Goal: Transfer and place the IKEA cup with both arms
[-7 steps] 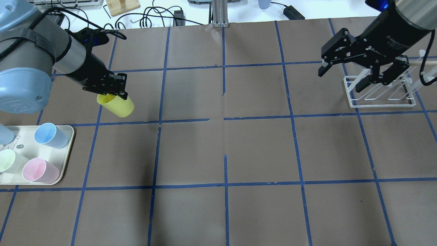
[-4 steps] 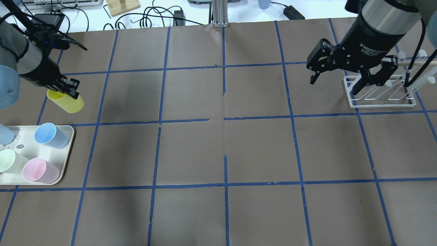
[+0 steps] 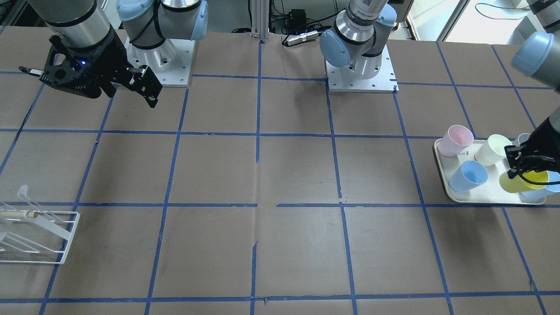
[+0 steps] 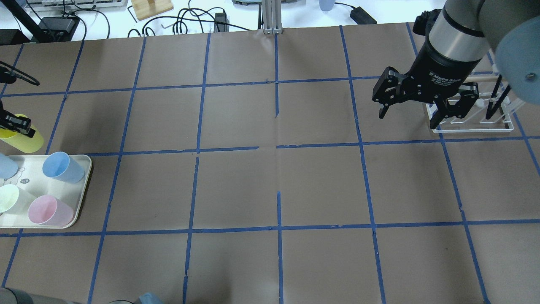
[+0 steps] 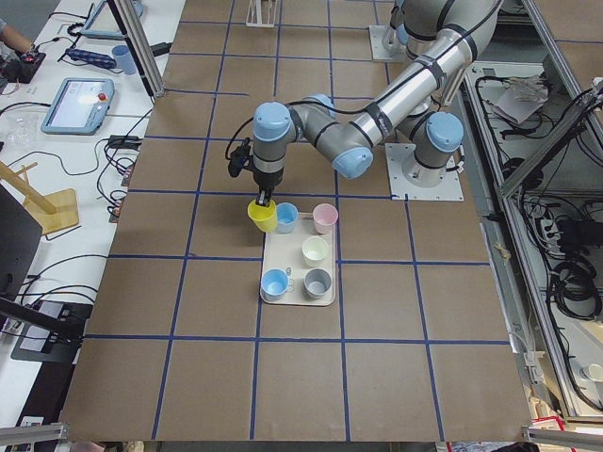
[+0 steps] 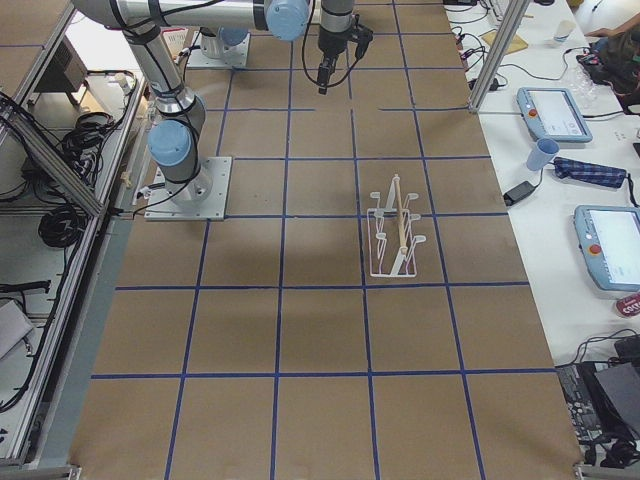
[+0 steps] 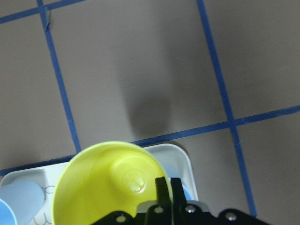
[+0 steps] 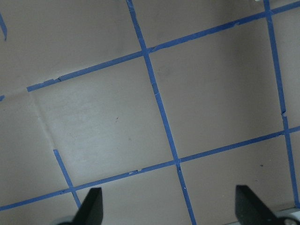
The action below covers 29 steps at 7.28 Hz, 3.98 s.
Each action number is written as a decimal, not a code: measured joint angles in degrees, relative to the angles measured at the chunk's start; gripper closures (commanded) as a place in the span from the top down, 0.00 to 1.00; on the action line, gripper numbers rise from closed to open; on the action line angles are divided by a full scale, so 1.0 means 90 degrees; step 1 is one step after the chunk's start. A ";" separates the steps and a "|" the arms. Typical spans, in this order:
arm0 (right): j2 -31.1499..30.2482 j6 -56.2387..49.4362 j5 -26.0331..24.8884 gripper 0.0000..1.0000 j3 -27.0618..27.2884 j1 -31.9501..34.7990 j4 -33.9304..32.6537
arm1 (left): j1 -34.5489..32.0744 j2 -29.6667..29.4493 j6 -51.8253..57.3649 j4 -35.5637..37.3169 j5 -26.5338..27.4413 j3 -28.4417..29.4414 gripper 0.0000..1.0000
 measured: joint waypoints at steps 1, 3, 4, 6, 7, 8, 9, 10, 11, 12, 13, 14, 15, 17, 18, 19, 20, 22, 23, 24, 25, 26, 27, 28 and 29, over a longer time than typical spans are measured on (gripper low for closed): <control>-0.0044 -0.0003 -0.0047 1.00 0.0040 0.0067 -0.0063 | 0.0262 -0.0187 0.0164 0.0102 -0.0030 0.0011 0.00; -0.0094 -0.0027 -0.0111 1.00 0.0064 0.0165 -0.0113 | 0.0446 -0.0433 0.0203 0.0084 -0.0055 -0.0018 0.00; -0.0097 -0.0143 -0.0122 1.00 0.0064 0.0170 -0.0116 | 0.0465 -0.0524 0.0195 0.0042 -0.0035 -0.0048 0.00; -0.0113 -0.0440 -0.0134 1.00 0.0059 0.0133 -0.0103 | 0.0478 -0.0743 0.0189 0.0023 -0.0007 -0.0067 0.99; -0.0127 -0.0493 -0.0134 1.00 0.0053 0.0123 -0.0104 | 0.0480 -0.0836 0.0189 0.0033 0.0001 -0.0069 1.00; -0.0134 -0.0500 -0.0141 1.00 0.0040 0.0124 -0.0105 | 0.0481 -0.0885 0.0190 0.0018 0.0019 -0.0058 1.00; -0.0136 -0.0484 -0.0149 1.00 0.0023 0.0130 -0.0103 | 0.0477 -0.0880 0.0199 -0.0018 0.0050 -0.0025 1.00; -0.0138 -0.0467 -0.0155 1.00 0.0008 0.0139 -0.0107 | 0.0450 -0.0810 0.0207 -0.0184 0.0103 0.0056 1.00; -0.0138 -0.0451 -0.0159 1.00 -0.0003 0.0145 -0.0111 | 0.0409 -0.0689 0.0208 -0.0622 0.0156 0.0285 1.00; -0.0139 -0.0438 -0.0160 1.00 -0.0003 0.0149 -0.0115 | 0.0363 -0.0541 0.0206 -0.1343 0.0183 0.0710 1.00; -0.0139 -0.0429 -0.0160 1.00 -0.0005 0.0149 -0.0117 | 0.0257 -0.0354 0.0186 -0.2128 0.0193 0.1116 1.00; -0.0139 -0.0428 -0.0163 1.00 -0.0005 0.0143 -0.0115 | 0.0025 -0.0086 0.0019 -0.2836 0.0197 0.1408 1.00; -0.0139 -0.0435 -0.0167 1.00 -0.0010 0.0134 -0.0114 | -0.0309 0.0212 -0.0332 -0.3278 0.0202 0.1558 1.00; -0.0141 -0.0457 -0.0164 1.00 -0.0038 0.0124 -0.0113 | -0.1203 0.0775 -0.1215 -0.3651 0.0203 0.1577 1.00; -0.0148 -0.0460 -0.0151 1.00 -0.0060 0.0120 -0.0113 | -0.1714 0.1000 -0.1901 -0.3701 0.0182 0.1521 1.00; -0.0166 -0.0465 -0.0143 1.00 -0.0071 0.0116 -0.0113 | -0.2262 0.1188 -0.2649 -0.3698 0.0165 0.1435 1.00; -0.0193 -0.0471 -0.0134 1.00 -0.0072 0.0115 -0.0113 | -0.2795 0.1332 -0.3301 -0.3653 0.0173 0.1334 1.00; -0.0221 -0.0487 -0.0104 1.00 -0.0073 0.0115 -0.0112 | -0.3589 0.1611 -0.4372 -0.3134 0.0180 0.1047 1.00; -0.0224 -0.0490 -0.0105 1.00 -0.0073 0.0110 -0.0115 | -0.3766 0.1737 -0.4848 -0.2696 0.0173 0.0842 1.00; -0.0226 -0.0492 -0.0114 1.00 -0.0073 0.0108 -0.0119 | -0.3908 0.1778 -0.5405 -0.2323 0.0152 0.0717 1.00; -0.0236 -0.0502 -0.0126 1.00 -0.0076 0.0104 -0.0117 | -0.4095 0.1745 -0.5846 -0.2196 0.0139 0.0726 1.00; -0.0260 -0.0521 -0.0136 1.00 -0.0077 0.0101 -0.0112 | -0.4284 0.1693 -0.6068 -0.2274 0.0145 0.0801 1.00; -0.0292 -0.0528 -0.0123 1.00 -0.0073 0.0101 -0.0109 | -0.4400 0.1652 -0.6157 -0.2425 0.0153 0.0873 1.00; -0.0307 -0.0526 -0.0102 1.00 -0.0065 0.0099 -0.0102 | -0.4449 0.1626 -0.6177 -0.2523 0.0150 0.0912 1.00; -0.0310 -0.0523 -0.0085 1.00 -0.0056 0.0096 -0.0096 | -0.4466 0.1614 -0.6171 -0.2567 0.0142 0.0927 1.00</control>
